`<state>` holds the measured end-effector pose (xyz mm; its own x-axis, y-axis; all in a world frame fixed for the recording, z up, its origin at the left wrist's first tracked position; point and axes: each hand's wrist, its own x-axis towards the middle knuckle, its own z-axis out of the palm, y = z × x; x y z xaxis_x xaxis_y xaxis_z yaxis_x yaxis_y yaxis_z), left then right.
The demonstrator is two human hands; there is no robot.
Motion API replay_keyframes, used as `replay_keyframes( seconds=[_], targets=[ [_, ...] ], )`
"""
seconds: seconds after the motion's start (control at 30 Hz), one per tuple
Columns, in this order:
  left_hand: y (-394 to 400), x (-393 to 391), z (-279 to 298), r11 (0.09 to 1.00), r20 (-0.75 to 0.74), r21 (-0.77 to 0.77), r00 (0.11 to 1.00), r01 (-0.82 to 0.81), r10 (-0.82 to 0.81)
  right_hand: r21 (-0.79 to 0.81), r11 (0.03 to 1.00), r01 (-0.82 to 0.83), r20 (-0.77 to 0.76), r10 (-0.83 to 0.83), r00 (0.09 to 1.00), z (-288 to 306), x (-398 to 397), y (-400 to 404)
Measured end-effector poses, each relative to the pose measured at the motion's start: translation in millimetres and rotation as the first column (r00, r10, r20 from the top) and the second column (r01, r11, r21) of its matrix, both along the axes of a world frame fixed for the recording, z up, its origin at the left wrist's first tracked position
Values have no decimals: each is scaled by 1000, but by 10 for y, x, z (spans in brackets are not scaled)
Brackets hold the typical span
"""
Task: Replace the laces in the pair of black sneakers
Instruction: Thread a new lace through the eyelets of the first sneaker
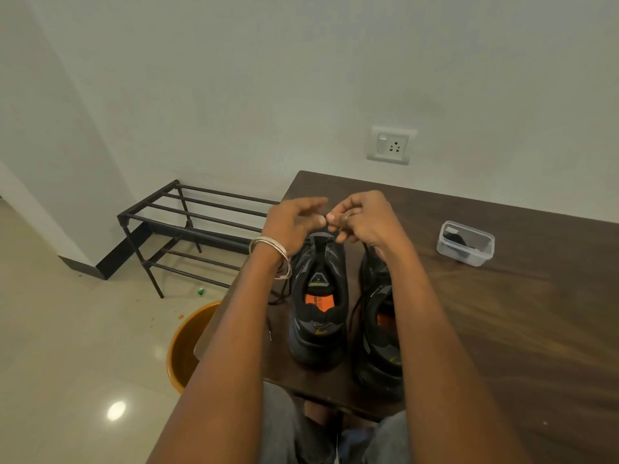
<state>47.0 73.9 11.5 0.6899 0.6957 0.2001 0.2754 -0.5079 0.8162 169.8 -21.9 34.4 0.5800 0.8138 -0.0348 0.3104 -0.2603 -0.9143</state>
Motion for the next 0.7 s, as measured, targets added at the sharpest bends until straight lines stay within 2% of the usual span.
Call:
replay_keyframes(
  seconds=[0.07, 0.17, 0.27, 0.33, 0.37, 0.47, 0.6, 0.7],
  targets=[
    [-16, 35, -25, 998, -54, 53, 998, -24, 27, 7, 1000, 10, 0, -10, 1000, 5, -5, 8],
    [72, 0, -64, 972, -24, 42, 972, -233, 234, -30, 998, 54, 1, -54, 999, -13, 62, -37],
    [175, -115, -122, 849, 4, 12, 849, -528, 528, -90, 991, 99, 33, -96, 995, -48, 176, -107],
    [228, -194, -171, 770, -53, -12, 769, -638, 637, -102, 981, 162, 64, -157, 986, -81, 229, -126],
    [250, -215, -198, 770, -79, -41, 771, -636, 632, -104, 977, 188, 73, -181, 981, -93, 240, -129],
    [247, -186, -221, 857, -64, -151, 870, -493, 490, -97, 978, 184, 81, -176, 981, -127, 218, -81],
    [143, -94, -126, 947, 17, -185, 963, -262, 270, -114, 993, 23, 124, -9, 992, -137, 95, 29],
    [100, -54, -64, 972, 85, -190, 984, -139, 157, -134, 988, -76, 232, 105, 967, -147, 44, 91]
  ],
)
